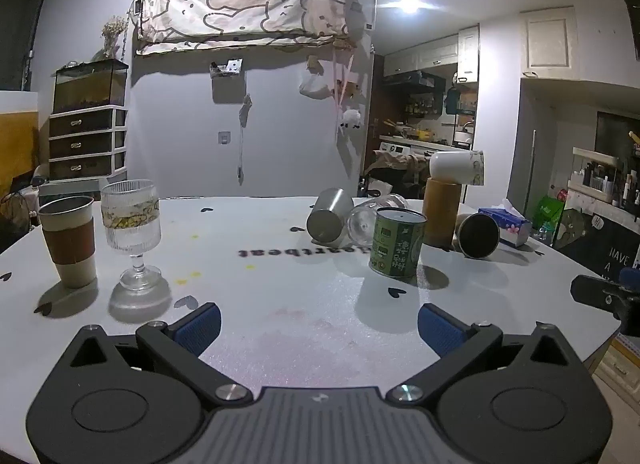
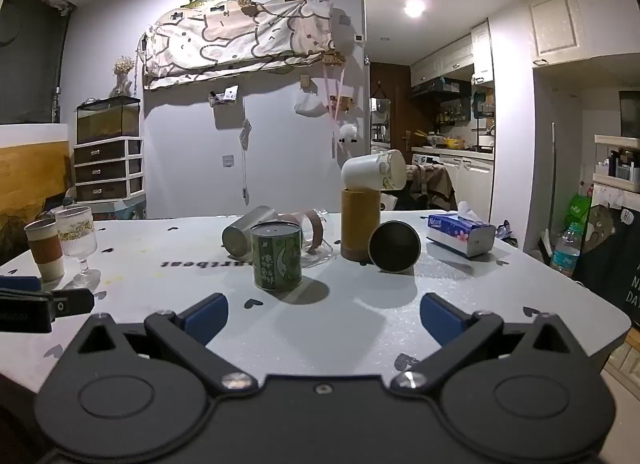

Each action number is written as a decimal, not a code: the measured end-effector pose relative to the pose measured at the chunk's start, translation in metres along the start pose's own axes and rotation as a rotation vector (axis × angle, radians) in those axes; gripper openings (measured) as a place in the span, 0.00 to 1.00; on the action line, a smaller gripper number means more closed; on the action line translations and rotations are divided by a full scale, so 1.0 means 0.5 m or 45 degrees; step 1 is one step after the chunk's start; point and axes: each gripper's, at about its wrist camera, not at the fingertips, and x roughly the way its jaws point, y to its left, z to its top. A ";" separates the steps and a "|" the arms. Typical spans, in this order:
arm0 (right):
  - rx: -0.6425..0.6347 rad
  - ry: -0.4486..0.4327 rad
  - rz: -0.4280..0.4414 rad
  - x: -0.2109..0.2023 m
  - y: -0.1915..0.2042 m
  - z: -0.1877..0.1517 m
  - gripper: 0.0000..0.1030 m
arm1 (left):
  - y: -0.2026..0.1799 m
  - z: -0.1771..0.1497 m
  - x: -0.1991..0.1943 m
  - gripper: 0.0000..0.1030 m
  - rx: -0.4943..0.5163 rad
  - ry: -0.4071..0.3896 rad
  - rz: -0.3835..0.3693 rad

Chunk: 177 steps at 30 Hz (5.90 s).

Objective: Flip cup upright

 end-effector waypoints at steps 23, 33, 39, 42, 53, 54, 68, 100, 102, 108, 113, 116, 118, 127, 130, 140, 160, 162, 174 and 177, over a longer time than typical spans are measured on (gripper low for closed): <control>0.007 0.006 0.004 0.002 -0.007 0.010 1.00 | 0.000 -0.001 -0.003 1.00 0.009 -0.005 0.006; 0.009 0.010 0.006 0.000 -0.001 0.007 1.00 | 0.000 -0.001 -0.002 1.00 0.007 -0.003 0.007; 0.009 0.011 0.008 0.007 0.004 -0.007 1.00 | 0.000 -0.001 -0.003 1.00 0.008 -0.004 0.005; 0.009 0.011 0.008 0.007 0.003 -0.005 1.00 | 0.000 -0.001 -0.002 1.00 0.007 -0.003 0.006; 0.011 0.014 0.008 0.009 0.001 -0.005 1.00 | 0.000 -0.001 -0.002 1.00 0.007 -0.002 0.007; 0.011 0.014 0.009 0.009 0.001 -0.005 1.00 | 0.000 -0.001 -0.002 1.00 0.007 -0.002 0.006; 0.007 0.016 0.018 0.008 0.023 -0.005 1.00 | 0.002 -0.002 0.001 1.00 0.007 -0.001 0.007; -0.013 -0.028 0.044 0.017 0.048 0.020 1.00 | 0.009 -0.016 -0.012 1.00 0.013 0.010 0.038; -0.003 -0.035 0.071 0.033 0.041 0.041 1.00 | 0.011 -0.018 -0.016 1.00 0.018 0.005 0.051; -0.007 -0.011 0.134 0.126 0.043 0.098 1.00 | 0.021 -0.020 -0.024 1.00 0.016 -0.006 0.063; -0.067 0.038 0.121 0.237 0.063 0.153 1.00 | 0.024 -0.025 -0.028 1.00 0.019 -0.001 0.043; -0.083 0.113 0.085 0.318 0.074 0.176 1.00 | 0.023 -0.026 -0.030 1.00 0.023 -0.002 0.020; -0.051 0.187 0.097 0.375 0.077 0.189 0.99 | 0.021 -0.028 -0.031 1.00 0.029 0.000 0.008; 0.077 0.394 0.144 0.542 0.103 0.179 0.95 | 0.022 -0.030 -0.032 1.00 0.027 0.005 -0.012; 0.046 0.429 0.096 0.568 0.121 0.170 0.94 | 0.023 -0.029 -0.032 1.00 0.025 0.004 -0.014; 0.042 0.442 0.108 0.551 0.114 0.146 0.72 | 0.031 -0.032 -0.022 1.00 -0.001 0.025 -0.041; -0.079 0.330 0.859 0.196 0.263 0.154 0.72 | 0.047 -0.047 0.026 1.00 -0.028 0.027 0.023; -0.077 0.337 0.868 0.190 0.263 0.148 0.72 | 0.055 -0.048 0.042 1.00 -0.043 0.045 0.046; -0.020 0.409 0.767 0.212 0.225 0.066 0.72 | 0.095 -0.075 0.078 1.00 -0.108 0.131 0.151; 0.034 0.427 0.741 0.212 0.200 0.038 0.72 | 0.111 -0.073 0.069 1.00 -0.124 0.116 0.171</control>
